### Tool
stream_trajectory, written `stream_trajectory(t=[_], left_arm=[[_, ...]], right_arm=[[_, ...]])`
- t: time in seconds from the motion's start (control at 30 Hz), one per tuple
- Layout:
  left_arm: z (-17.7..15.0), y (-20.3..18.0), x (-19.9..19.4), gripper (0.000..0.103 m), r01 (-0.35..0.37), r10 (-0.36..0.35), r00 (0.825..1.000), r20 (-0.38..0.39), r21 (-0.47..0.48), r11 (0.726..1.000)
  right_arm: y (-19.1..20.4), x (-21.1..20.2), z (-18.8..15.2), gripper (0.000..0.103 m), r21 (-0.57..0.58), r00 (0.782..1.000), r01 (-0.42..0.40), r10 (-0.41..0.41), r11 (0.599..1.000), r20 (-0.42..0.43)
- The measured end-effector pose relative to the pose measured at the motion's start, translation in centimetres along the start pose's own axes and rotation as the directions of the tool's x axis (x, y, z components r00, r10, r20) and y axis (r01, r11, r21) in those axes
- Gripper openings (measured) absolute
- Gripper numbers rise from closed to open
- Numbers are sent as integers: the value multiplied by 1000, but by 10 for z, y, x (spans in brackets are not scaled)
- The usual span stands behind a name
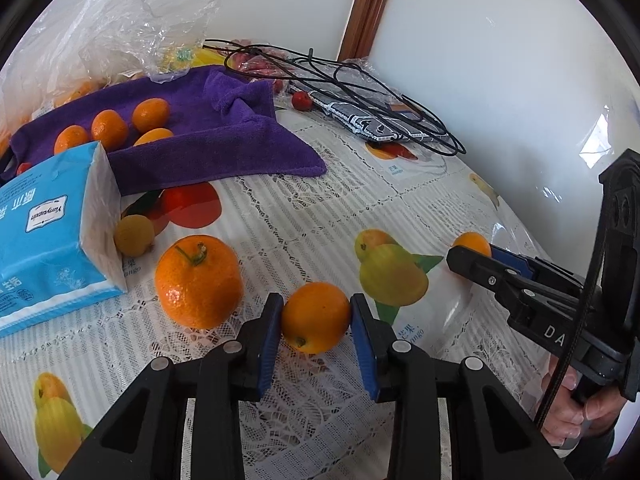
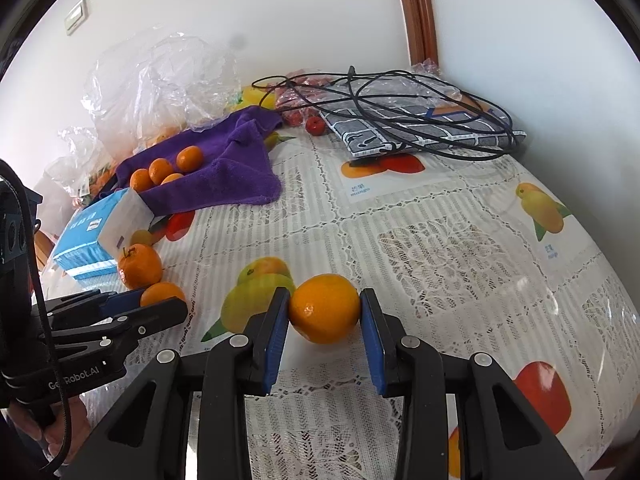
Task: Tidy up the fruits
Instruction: 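Grasp an orange on the table with the left gripper while the right holds its orange, then carry the orange in the left gripper over the purple towel while the right carries its orange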
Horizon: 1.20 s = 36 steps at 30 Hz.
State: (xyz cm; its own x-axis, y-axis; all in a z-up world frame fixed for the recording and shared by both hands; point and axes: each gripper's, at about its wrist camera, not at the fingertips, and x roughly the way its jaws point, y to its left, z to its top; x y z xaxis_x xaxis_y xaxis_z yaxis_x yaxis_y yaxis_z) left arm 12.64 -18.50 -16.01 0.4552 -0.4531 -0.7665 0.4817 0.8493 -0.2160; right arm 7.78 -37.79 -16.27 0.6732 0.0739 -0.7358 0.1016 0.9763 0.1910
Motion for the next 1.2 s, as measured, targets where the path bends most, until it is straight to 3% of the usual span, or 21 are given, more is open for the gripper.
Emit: stream_trajectory(t=[0.27, 0.53, 0.83, 1.2], left_arm=[[-4, 6, -16, 32, 23, -23, 1000, 19, -6, 1000], [-17, 35, -50, 32, -8, 12, 998, 62, -56, 998], [-19, 82, -96, 32, -86, 104, 985, 134, -135, 987], [-8, 141, -123, 32, -176, 222, 961, 167, -253, 951]], right_arm=[[9, -5, 2, 35, -14, 1000, 14, -14, 1000, 6], [44, -8, 9, 35, -75, 1000, 0, 1, 997, 22], [104, -7, 28, 35, -149, 997, -54, 63, 987, 54], [160, 2, 54, 35, -198, 987, -120, 138, 973, 78]])
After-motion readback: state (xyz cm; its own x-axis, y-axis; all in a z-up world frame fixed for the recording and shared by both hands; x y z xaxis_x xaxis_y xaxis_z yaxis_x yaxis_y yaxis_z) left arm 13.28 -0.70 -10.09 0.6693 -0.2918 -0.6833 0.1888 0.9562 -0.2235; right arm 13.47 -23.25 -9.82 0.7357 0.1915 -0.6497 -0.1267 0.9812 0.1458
